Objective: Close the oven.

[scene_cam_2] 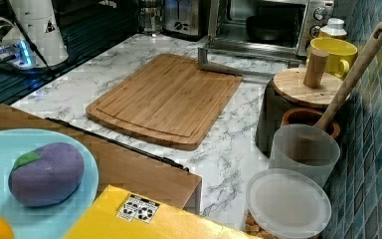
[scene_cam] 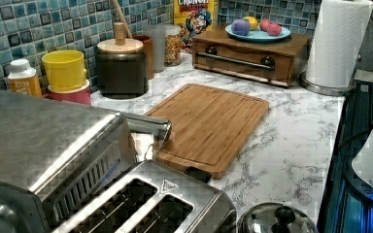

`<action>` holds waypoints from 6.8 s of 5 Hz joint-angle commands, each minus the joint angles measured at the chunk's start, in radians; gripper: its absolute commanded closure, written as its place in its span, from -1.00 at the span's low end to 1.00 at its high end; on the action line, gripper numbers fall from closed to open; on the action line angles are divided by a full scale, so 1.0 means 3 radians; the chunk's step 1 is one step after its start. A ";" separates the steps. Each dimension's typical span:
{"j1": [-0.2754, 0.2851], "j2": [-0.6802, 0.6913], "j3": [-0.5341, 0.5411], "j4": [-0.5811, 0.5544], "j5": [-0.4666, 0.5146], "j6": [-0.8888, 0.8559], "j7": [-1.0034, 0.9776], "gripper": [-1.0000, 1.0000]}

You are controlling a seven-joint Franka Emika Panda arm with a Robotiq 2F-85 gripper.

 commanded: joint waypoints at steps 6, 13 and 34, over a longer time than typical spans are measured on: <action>-0.0297 0.0937 -0.0064 0.0162 0.2112 -0.0189 -0.4310 1.00; -0.0329 0.1702 0.0101 0.0306 0.2884 0.0718 -0.4647 1.00; 0.1035 0.0387 0.0656 0.0161 -0.0203 0.1232 -0.1636 1.00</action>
